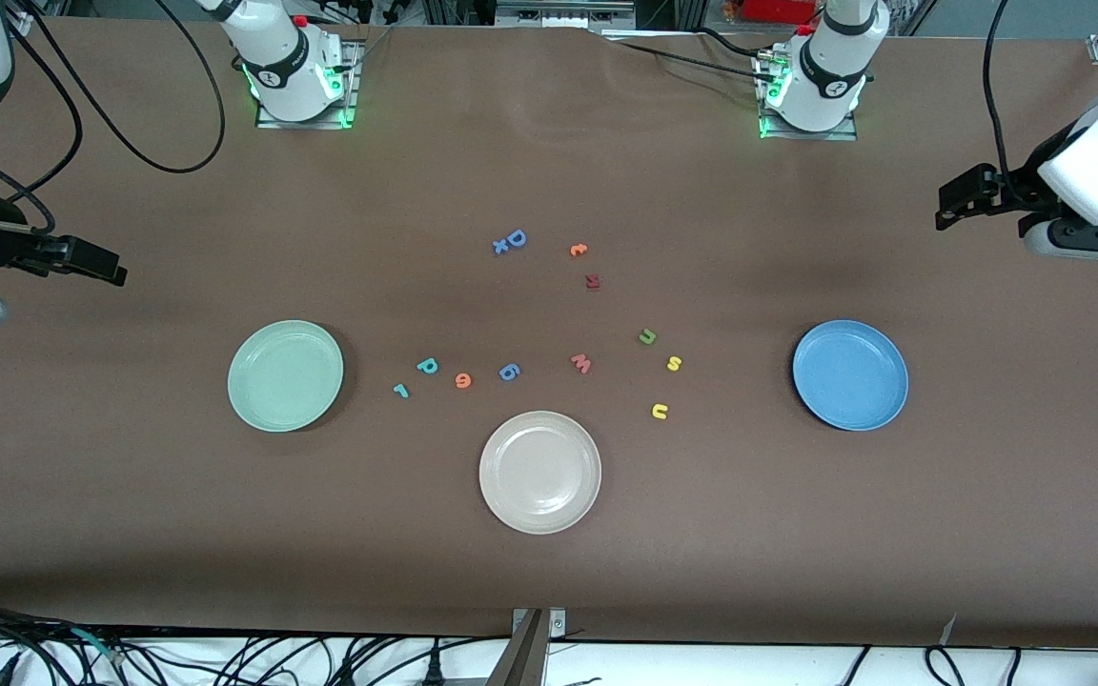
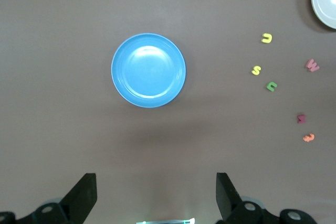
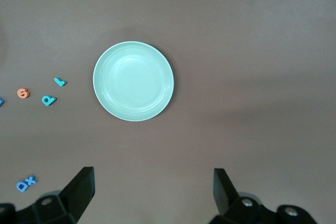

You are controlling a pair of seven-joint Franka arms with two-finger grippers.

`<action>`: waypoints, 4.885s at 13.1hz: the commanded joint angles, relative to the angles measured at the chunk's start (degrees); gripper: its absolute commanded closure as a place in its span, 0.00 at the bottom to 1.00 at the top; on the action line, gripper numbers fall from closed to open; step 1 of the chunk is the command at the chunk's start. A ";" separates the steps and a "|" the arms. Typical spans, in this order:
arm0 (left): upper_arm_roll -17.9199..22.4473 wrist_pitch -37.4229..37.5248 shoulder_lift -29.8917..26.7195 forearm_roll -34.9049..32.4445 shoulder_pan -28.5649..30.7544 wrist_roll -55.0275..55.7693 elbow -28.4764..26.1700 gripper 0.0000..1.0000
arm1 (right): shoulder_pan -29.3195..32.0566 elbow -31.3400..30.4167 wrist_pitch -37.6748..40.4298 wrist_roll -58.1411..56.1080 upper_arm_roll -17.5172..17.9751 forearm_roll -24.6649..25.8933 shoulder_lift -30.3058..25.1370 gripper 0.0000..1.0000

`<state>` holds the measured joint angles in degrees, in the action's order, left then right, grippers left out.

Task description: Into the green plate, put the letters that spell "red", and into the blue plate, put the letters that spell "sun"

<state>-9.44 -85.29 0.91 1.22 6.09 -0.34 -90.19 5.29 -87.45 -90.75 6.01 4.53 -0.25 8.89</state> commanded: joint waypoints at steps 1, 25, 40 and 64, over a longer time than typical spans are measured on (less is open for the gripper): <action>-1.98 -2.33 -2.40 -1.13 0.68 0.51 -1.74 0.00 | 0.60 1.93 1.28 -0.92 0.31 -1.16 0.78 0.00; 5.05 -5.50 -2.22 -1.92 -4.85 -6.60 -2.10 0.00 | 0.60 1.85 1.28 -0.83 0.22 -1.16 0.78 0.00; 6.89 -5.24 -0.74 -1.83 -4.60 -10.82 -0.96 0.00 | 0.60 1.85 1.28 -0.83 0.22 -1.16 0.78 0.00; 5.93 -1.98 7.51 -1.22 -11.70 -8.63 -0.69 0.00 | 0.60 1.67 1.37 -0.83 0.22 -1.16 0.78 0.00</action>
<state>-3.51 -87.42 5.07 0.69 -3.44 -9.42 -91.74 5.31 -87.29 -90.74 6.01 4.52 -0.25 9.18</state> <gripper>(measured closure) 0.000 0.000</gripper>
